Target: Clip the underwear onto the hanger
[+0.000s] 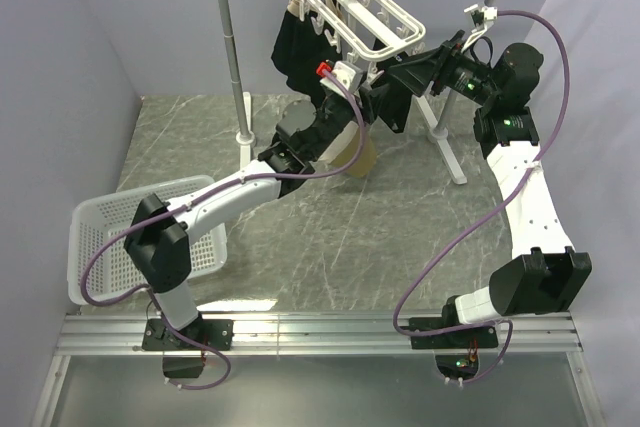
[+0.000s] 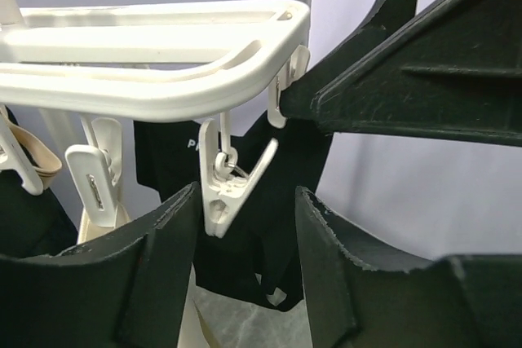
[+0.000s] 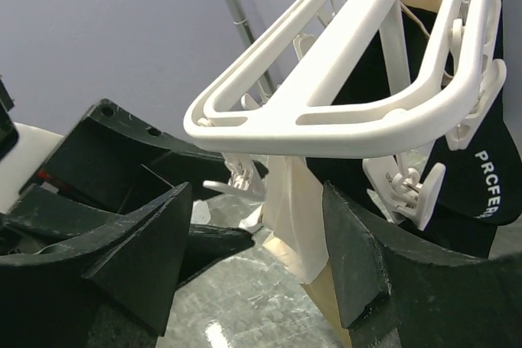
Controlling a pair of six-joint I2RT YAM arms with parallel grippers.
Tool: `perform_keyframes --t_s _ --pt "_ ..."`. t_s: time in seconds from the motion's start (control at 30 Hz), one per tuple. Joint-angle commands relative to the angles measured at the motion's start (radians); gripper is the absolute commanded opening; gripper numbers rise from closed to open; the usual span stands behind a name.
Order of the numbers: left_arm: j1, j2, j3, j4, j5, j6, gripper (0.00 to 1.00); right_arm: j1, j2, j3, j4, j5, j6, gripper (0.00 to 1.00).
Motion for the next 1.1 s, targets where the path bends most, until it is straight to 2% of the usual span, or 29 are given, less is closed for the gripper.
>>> perform_keyframes --t_s 0.0,0.3,0.37,0.53,0.83,1.07 --pt "0.005 -0.072 -0.007 -0.015 0.038 0.000 0.57 -0.007 -0.045 0.000 0.012 -0.011 -0.030 0.72" --pt "0.054 -0.102 0.008 -0.097 0.087 -0.010 0.72 -0.050 -0.095 -0.060 -0.054 -0.031 -0.099 0.71" --pt "0.071 -0.105 0.017 -0.125 0.113 -0.036 0.72 -0.062 -0.102 -0.072 -0.067 -0.058 -0.114 0.71" --pt "0.138 -0.119 0.020 -0.154 0.287 -0.096 0.72 -0.065 -0.131 -0.119 -0.058 -0.063 -0.158 0.71" --pt "0.163 -0.136 0.010 -0.144 0.489 -0.084 0.69 -0.028 -0.122 -0.167 0.010 -0.037 -0.203 0.71" --pt "0.180 -0.111 0.065 -0.157 0.549 -0.062 0.71 0.045 -0.112 -0.194 0.054 0.000 -0.299 0.72"
